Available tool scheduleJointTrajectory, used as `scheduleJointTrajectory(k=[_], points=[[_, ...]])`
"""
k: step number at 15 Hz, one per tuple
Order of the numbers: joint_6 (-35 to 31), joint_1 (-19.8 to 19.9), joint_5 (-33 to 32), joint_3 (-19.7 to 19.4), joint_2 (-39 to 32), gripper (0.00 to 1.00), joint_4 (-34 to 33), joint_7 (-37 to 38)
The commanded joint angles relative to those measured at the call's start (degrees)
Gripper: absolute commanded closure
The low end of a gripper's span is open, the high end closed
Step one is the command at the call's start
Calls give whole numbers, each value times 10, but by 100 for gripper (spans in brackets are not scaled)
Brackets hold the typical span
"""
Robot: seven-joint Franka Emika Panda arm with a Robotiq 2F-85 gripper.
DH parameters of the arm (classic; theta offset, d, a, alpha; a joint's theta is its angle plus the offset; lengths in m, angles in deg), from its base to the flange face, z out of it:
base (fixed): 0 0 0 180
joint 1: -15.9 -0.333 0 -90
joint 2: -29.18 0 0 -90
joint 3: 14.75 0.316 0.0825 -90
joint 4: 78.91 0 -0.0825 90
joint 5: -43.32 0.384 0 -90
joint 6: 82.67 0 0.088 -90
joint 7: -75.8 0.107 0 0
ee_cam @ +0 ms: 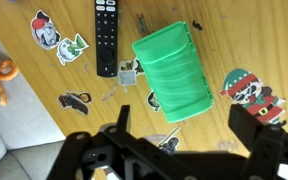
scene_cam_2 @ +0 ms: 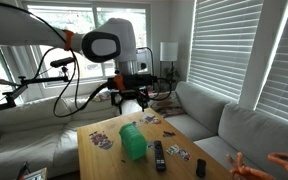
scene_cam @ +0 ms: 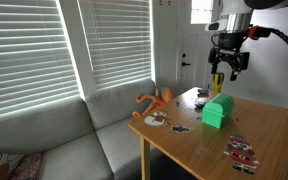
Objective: Twist the green box around
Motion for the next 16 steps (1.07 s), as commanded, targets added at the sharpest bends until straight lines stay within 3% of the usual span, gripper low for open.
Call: scheduleJointTrajectory(k=[1,16], points=[[53,1,12,-1,-10,0,-43,104],[82,6,14,1,0,0,-59,550]])
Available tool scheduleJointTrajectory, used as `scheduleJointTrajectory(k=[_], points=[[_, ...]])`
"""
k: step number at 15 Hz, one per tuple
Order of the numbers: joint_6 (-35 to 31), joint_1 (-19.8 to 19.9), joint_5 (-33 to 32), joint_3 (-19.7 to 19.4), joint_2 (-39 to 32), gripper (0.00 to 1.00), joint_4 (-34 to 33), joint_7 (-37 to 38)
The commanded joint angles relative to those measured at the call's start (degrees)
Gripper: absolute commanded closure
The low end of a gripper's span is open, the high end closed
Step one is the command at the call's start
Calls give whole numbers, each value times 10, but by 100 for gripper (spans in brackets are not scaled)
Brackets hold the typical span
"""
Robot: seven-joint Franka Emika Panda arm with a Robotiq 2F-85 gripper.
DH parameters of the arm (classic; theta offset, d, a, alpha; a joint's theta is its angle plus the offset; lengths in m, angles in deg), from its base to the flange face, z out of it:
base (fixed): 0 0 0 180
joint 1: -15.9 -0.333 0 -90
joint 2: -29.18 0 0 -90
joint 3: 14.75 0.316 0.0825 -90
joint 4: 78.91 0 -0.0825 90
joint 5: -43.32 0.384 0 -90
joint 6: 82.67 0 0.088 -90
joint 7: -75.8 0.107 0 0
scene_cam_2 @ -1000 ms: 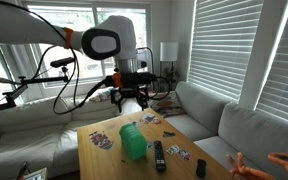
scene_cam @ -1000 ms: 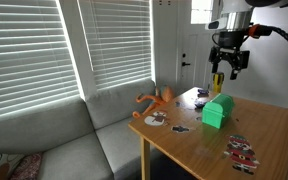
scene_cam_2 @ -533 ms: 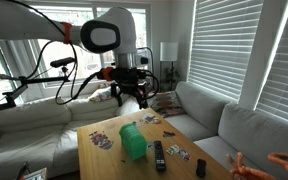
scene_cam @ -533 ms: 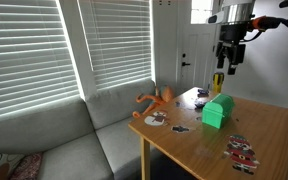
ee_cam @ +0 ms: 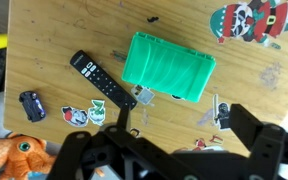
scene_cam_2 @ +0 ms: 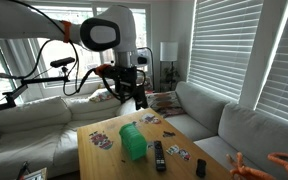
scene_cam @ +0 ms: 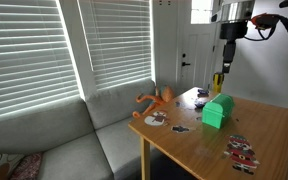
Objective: Twist the green box around
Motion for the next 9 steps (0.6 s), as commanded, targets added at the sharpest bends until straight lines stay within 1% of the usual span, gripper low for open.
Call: scheduleJointTrajectory(k=[1,3,4,9], points=[[22,7,13,1,3,0,-12,102],[25,10,15,1,7,0,-14,158],[5,5,1,1,0,0,-4,113],[6,5,1,1,0,0,-3,118]])
